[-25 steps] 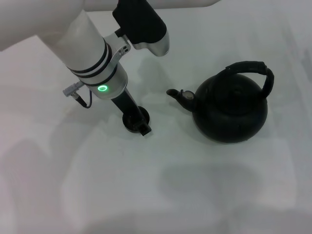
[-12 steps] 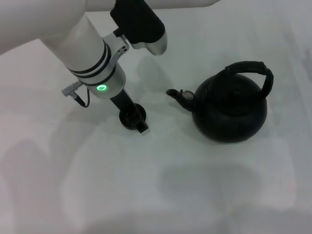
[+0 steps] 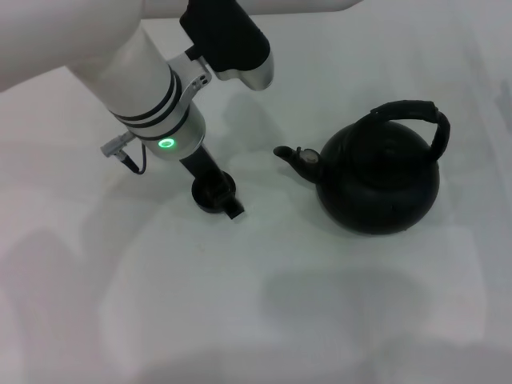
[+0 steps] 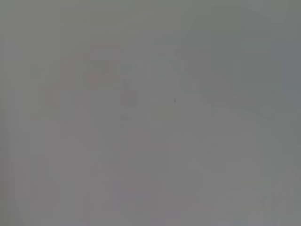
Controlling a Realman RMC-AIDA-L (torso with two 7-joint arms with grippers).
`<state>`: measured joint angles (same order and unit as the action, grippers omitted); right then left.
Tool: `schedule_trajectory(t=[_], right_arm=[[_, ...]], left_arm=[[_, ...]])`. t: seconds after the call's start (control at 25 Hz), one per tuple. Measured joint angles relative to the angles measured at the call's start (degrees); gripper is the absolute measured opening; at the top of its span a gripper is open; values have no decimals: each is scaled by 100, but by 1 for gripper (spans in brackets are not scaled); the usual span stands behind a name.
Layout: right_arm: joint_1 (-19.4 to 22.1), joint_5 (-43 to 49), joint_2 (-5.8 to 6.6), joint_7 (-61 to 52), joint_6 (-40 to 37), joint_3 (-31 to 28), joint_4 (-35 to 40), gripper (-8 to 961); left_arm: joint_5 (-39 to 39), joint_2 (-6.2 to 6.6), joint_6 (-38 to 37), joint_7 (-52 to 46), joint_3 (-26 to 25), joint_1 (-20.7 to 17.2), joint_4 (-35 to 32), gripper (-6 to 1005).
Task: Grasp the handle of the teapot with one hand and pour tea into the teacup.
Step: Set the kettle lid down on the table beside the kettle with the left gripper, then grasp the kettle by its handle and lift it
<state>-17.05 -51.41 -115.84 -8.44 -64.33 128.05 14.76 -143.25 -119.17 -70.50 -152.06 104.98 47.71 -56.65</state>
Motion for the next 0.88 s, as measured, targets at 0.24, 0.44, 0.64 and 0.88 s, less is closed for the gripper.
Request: schedule_trajectory(t=[0.24,0.44,0.64,0.88], right_arm=[[0,-7,0,0,-2,0,-4,855],[0,-59,0,0,-25,0,-18,855],[0,-144,0,0,-57,0,-18,855],[-1,-147,6,0,-66,0,-2,855]], left_arm=[[9,-1,17,-19,1,-131,-475,876],[24,-1,37,63,-33,-340,-1015,876],[13,1,261,338,-9,-780,-1790,877],[74,-1,345,404,-49,-915,-2130,877]])
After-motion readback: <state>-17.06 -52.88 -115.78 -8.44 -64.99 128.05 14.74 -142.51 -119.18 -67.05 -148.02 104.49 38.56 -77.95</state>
